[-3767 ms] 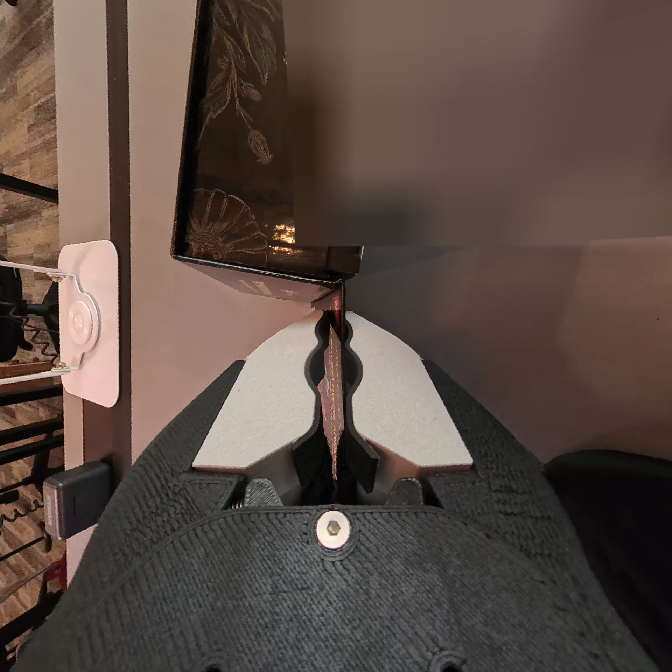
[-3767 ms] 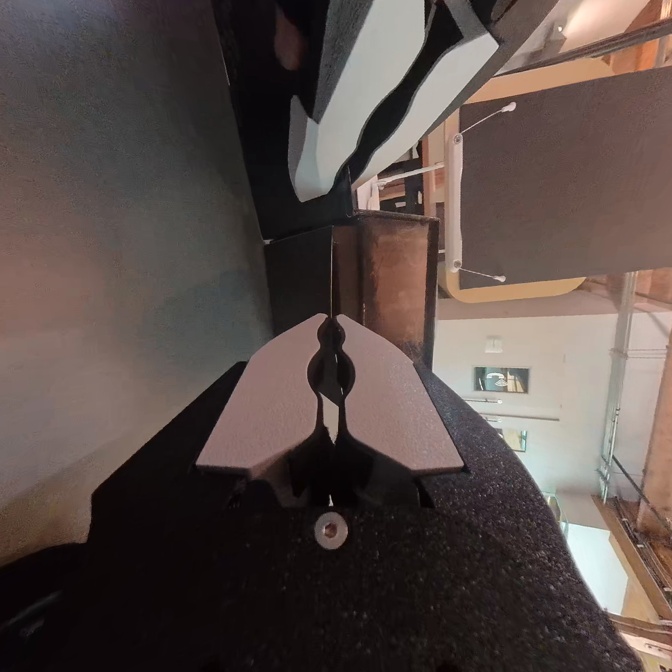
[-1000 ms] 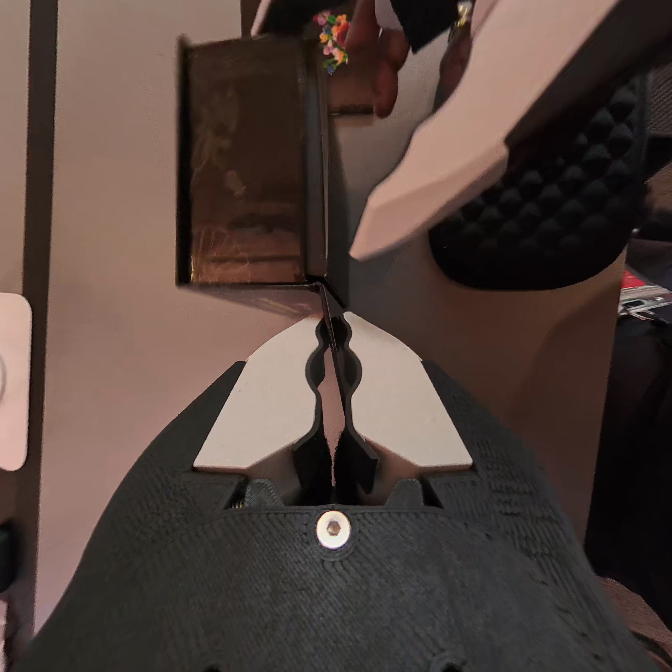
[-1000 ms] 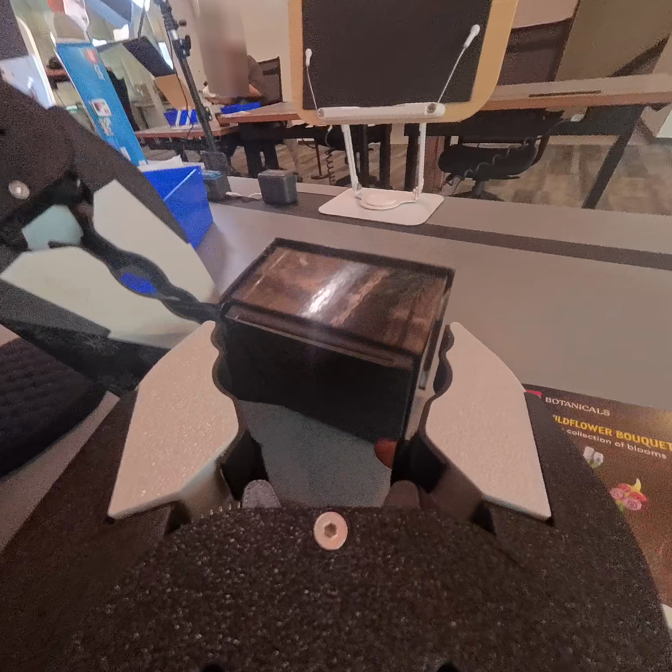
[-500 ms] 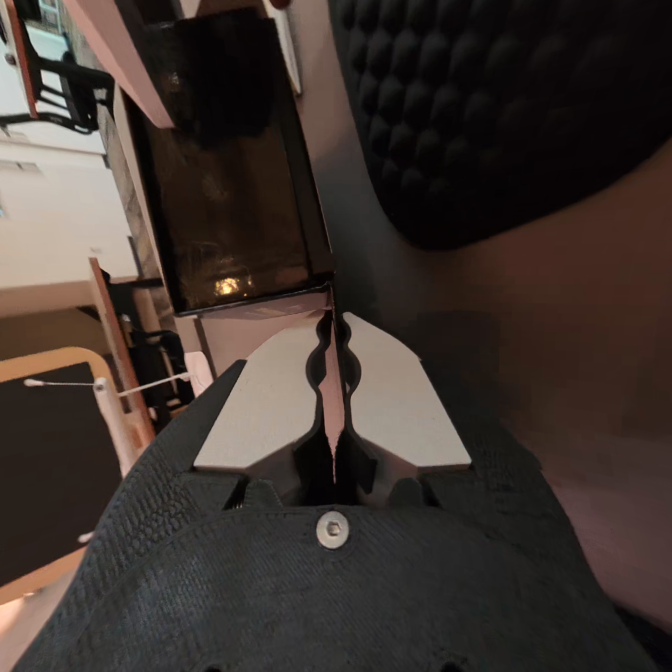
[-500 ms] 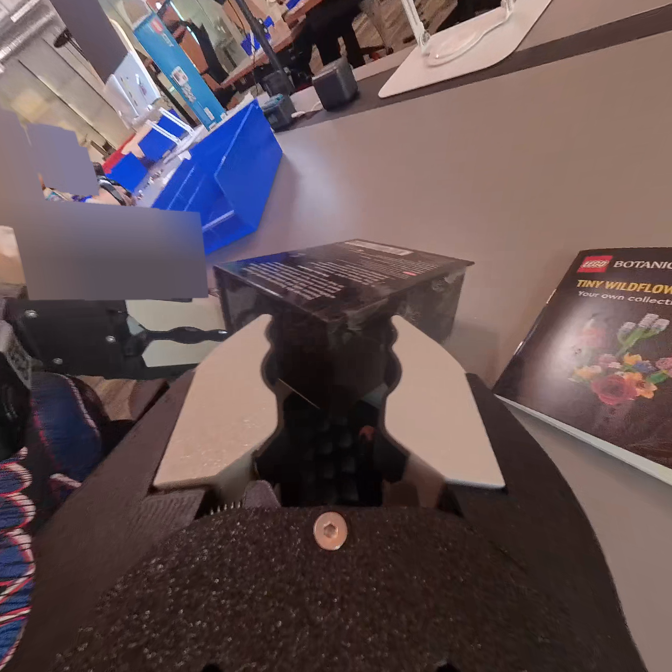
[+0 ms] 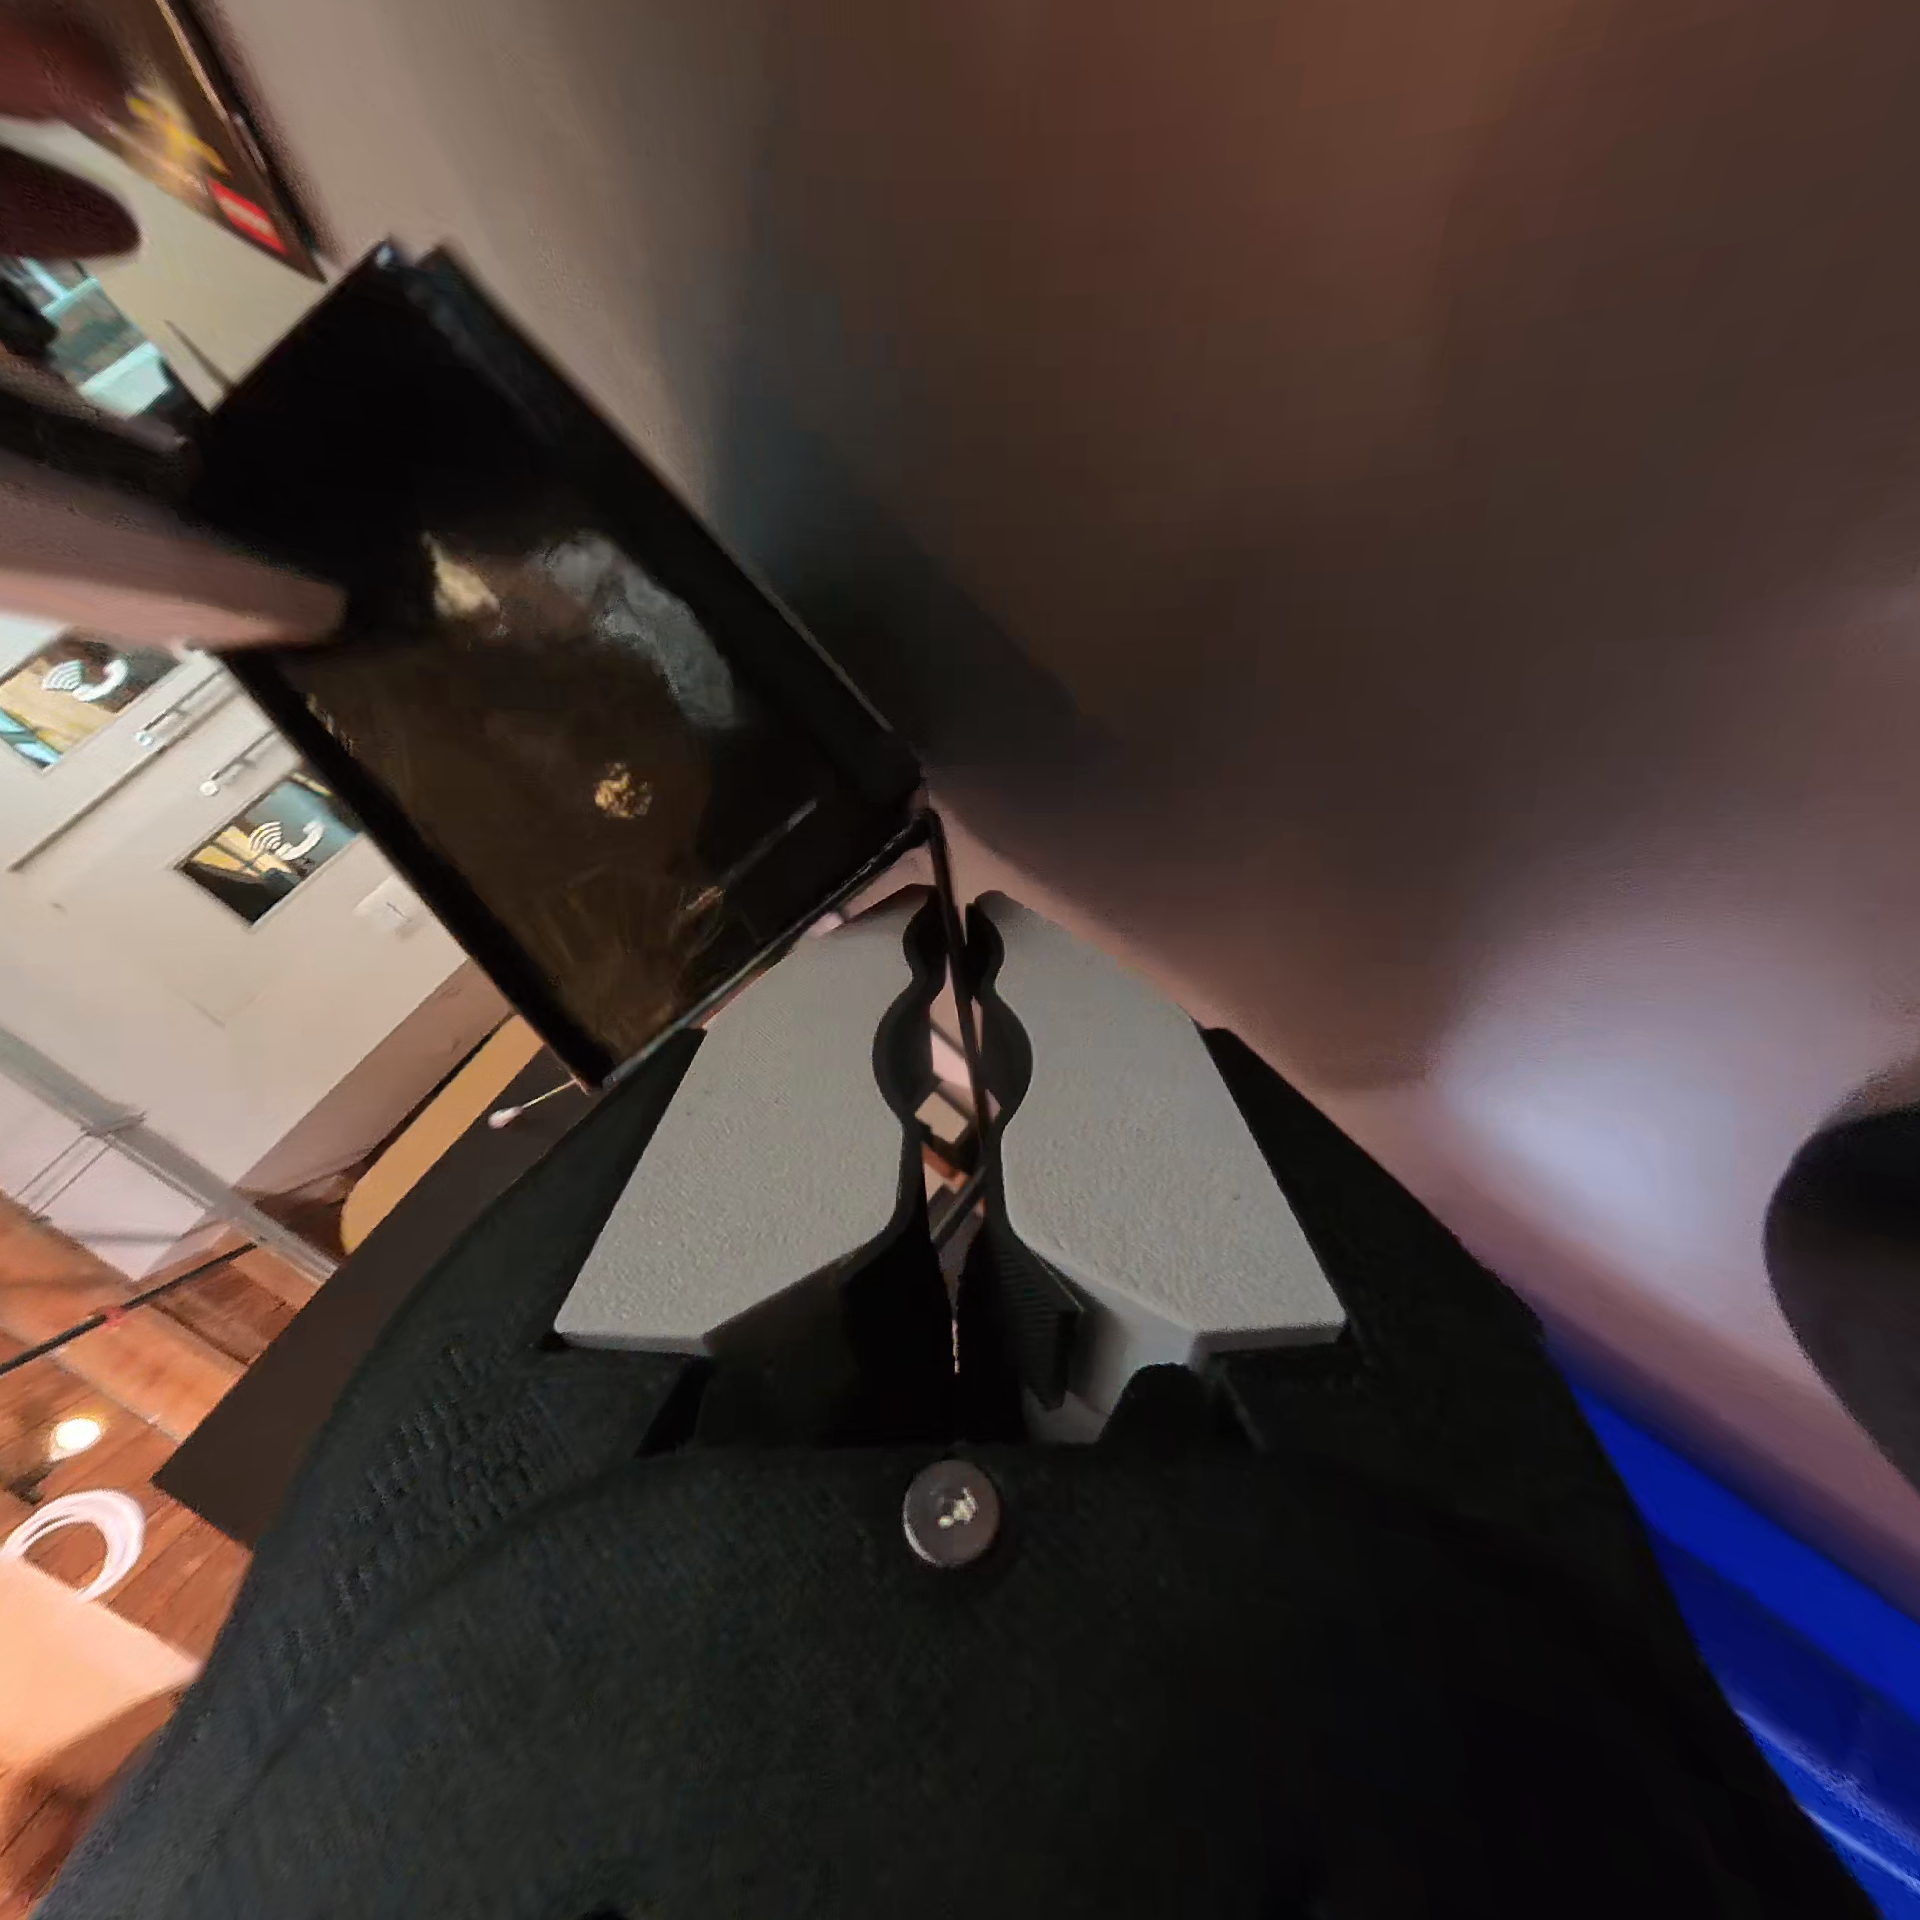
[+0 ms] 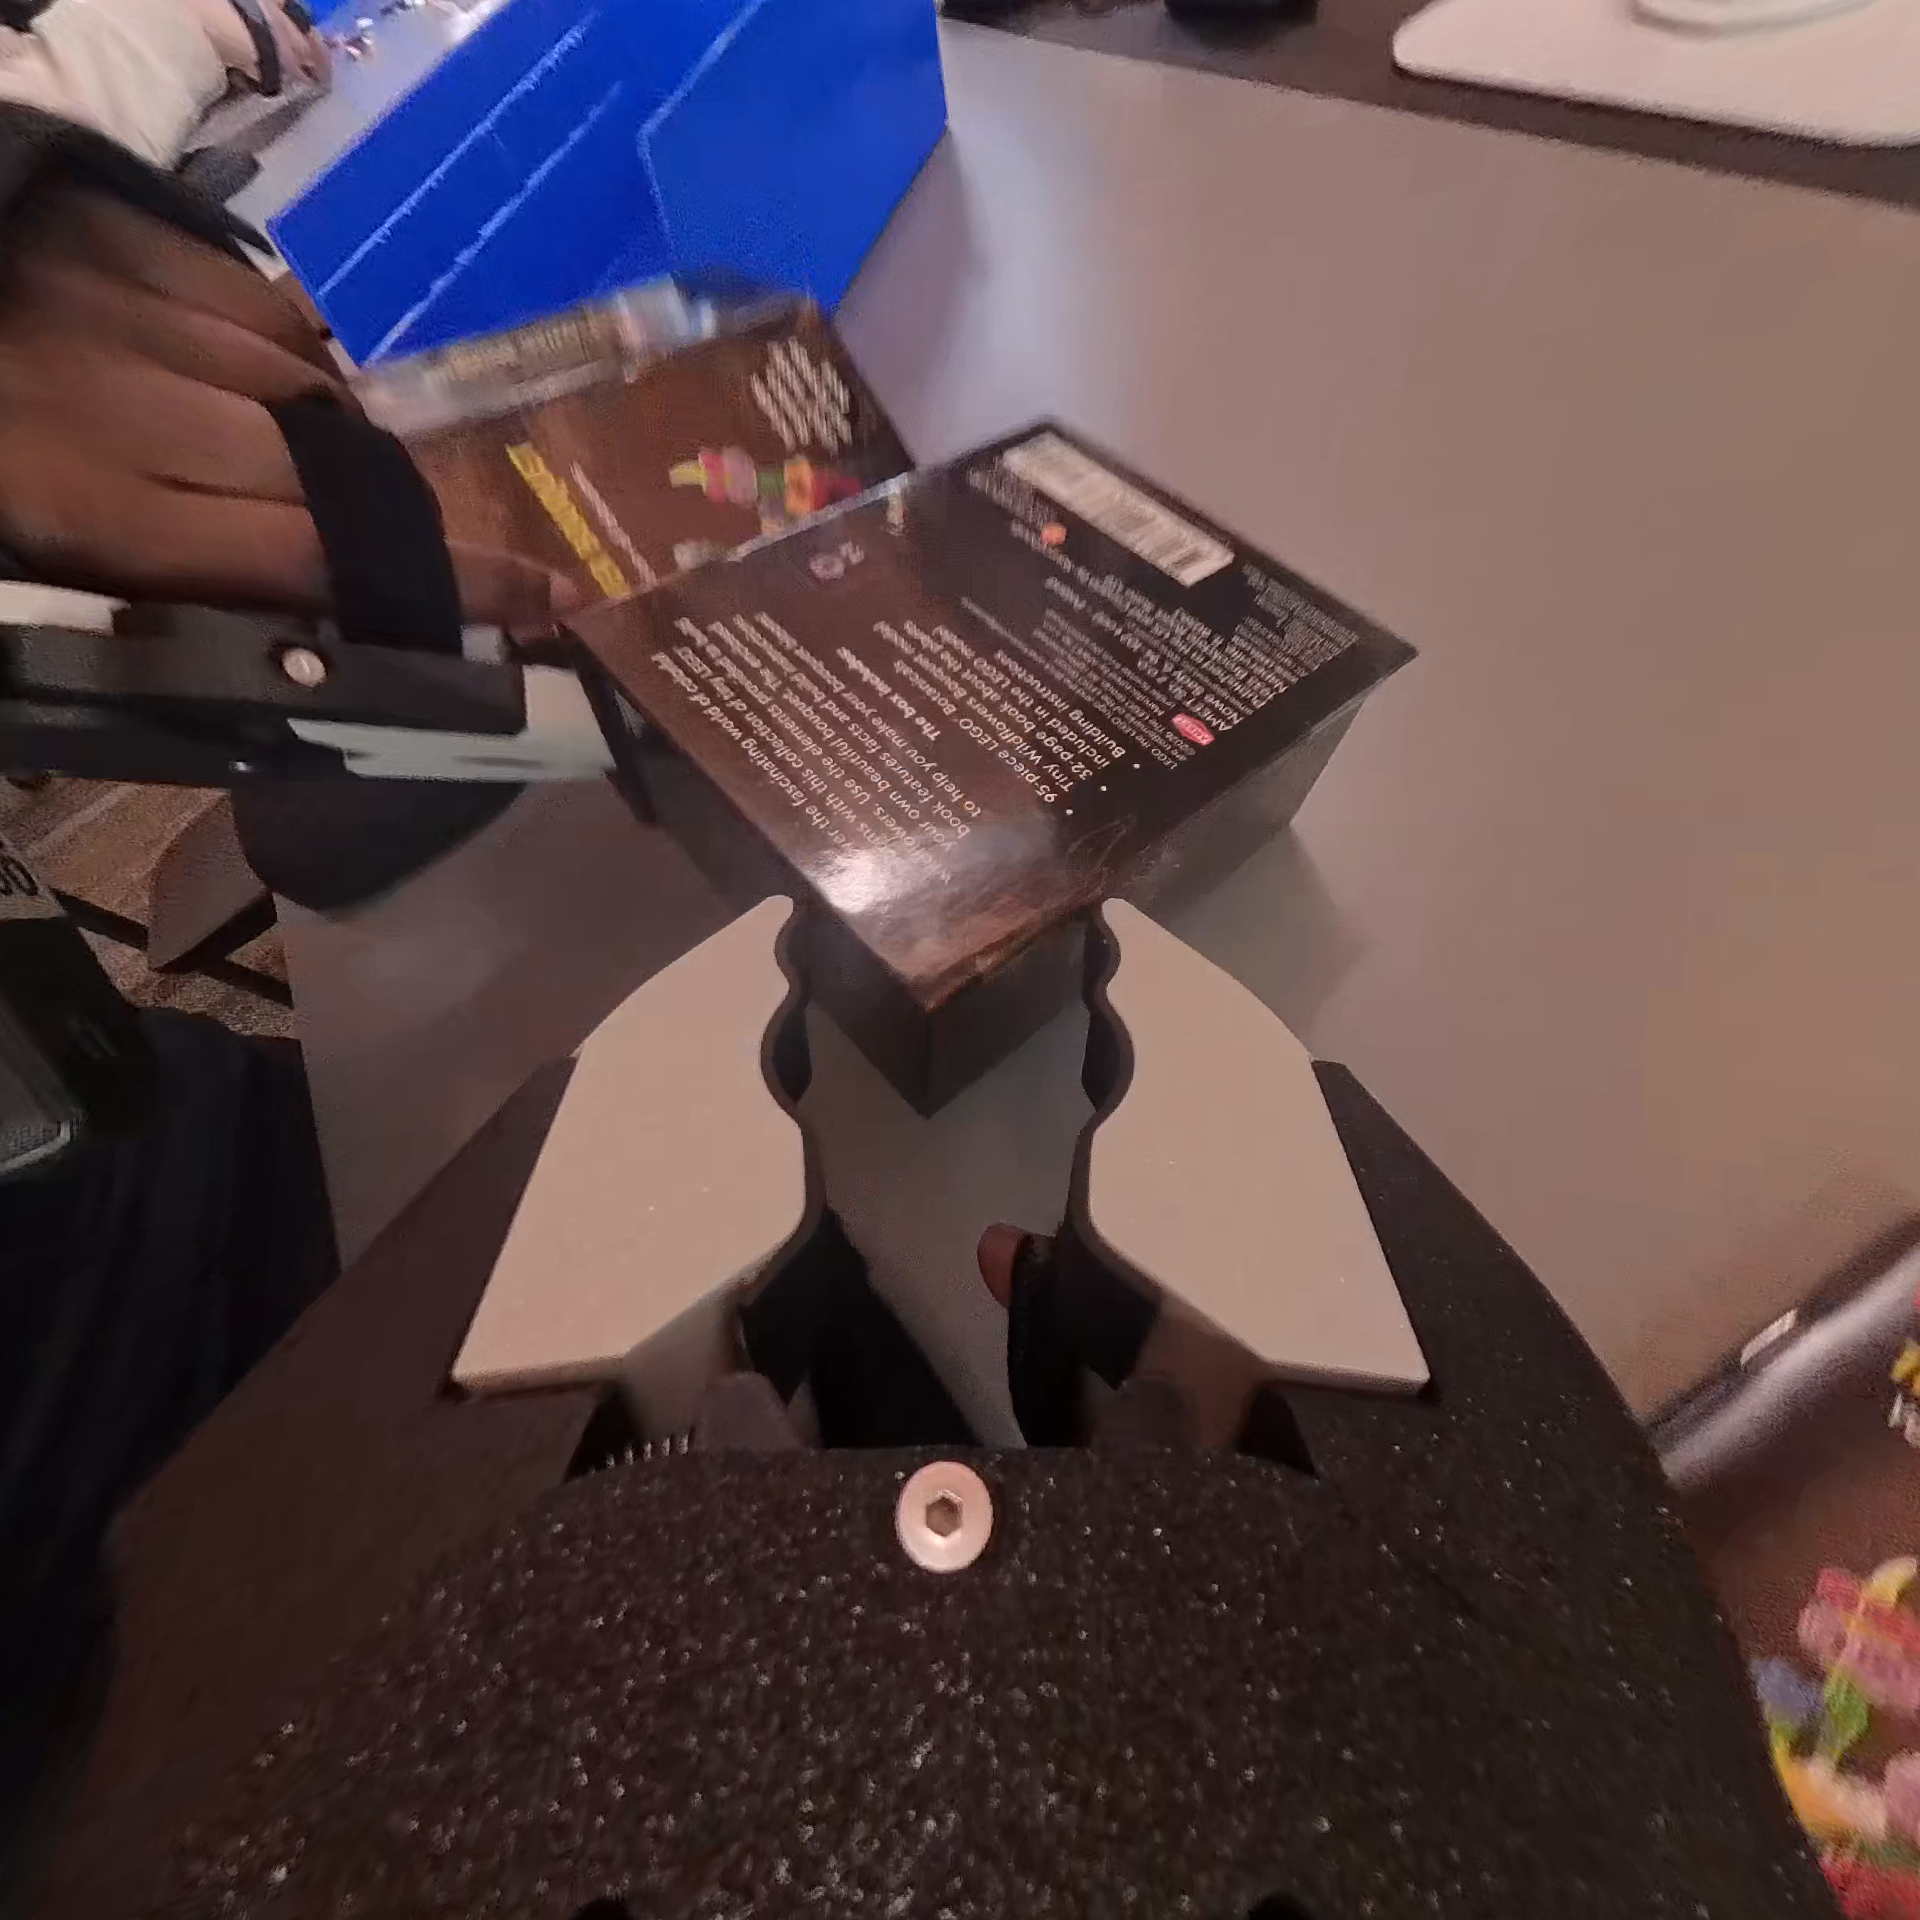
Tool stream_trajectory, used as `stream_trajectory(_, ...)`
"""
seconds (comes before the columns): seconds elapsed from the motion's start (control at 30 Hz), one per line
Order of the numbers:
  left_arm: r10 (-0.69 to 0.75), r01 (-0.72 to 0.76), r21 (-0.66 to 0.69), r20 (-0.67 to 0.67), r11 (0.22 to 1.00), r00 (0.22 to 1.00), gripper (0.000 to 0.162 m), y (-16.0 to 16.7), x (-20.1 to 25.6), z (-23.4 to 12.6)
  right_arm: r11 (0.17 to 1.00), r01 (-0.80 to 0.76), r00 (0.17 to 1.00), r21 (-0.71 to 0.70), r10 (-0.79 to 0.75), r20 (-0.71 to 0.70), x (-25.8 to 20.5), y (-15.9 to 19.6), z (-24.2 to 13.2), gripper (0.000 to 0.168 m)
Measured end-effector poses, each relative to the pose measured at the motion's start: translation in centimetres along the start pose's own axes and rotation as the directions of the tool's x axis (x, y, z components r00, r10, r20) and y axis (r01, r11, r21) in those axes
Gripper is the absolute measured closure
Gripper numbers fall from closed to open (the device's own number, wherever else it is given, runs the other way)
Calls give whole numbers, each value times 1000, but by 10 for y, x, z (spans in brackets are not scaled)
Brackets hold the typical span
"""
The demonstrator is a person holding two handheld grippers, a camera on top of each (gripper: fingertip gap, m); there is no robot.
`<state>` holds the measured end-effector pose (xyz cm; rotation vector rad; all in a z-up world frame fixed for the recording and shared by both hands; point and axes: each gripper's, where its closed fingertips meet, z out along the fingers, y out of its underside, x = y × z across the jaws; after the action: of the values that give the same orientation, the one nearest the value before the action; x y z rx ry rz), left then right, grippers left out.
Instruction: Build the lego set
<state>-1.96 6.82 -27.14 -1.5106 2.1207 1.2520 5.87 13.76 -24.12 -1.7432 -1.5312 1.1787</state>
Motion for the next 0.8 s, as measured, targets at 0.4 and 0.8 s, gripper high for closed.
stream_trajectory(0.4, -204, 205, -33, 16, 978, 979, 158, 5, 15, 6, 938, 341, 934, -64, -346, -88, -3, -41, 19, 122)
stream_trajectory(0.8, -301, 301, 4, -23, 954, 953, 158, 12, 15, -2, 958, 283, 959, 51, -281, -44, -6, -55, 25, 123)
